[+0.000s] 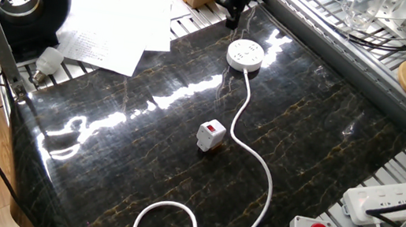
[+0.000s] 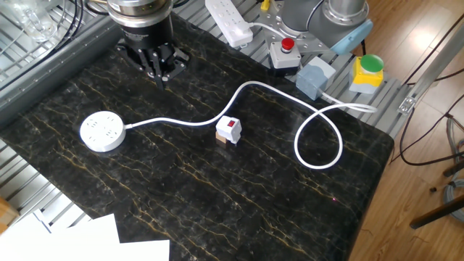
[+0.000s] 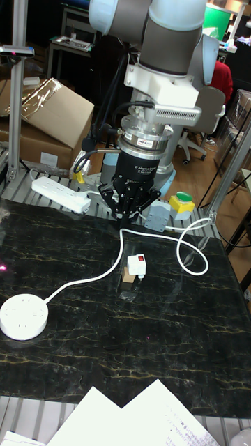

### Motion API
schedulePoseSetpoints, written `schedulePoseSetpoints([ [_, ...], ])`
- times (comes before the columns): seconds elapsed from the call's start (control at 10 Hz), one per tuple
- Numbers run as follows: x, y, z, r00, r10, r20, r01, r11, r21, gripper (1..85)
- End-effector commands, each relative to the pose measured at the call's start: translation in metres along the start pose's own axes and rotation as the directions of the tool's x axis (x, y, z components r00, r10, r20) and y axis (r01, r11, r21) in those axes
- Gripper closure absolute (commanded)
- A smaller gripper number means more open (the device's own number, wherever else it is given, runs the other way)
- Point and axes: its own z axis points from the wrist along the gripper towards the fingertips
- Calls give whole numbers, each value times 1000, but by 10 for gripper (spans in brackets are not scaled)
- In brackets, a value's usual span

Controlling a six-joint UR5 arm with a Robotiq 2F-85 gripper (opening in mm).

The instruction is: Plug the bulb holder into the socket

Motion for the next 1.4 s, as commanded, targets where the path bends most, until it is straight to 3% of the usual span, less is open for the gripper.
schedulePoseSetpoints([
  [0.0,0,3,-1,1000,-6,3,6,1000,-13,847],
  [0.3,-6,8,-1,999,22,23,-21,999,-34,847],
  [0.4,-12,21,5,999,42,31,-41,998,-41,847],
  [0.7,-27,61,42,992,110,61,-108,994,-34,847],
  [0.9,-35,76,65,986,138,93,-136,990,-32,847],
  [1.1,-38,80,76,983,144,110,-142,990,-25,847],
  [1.3,-36,70,75,987,112,115,-112,994,-10,847],
])
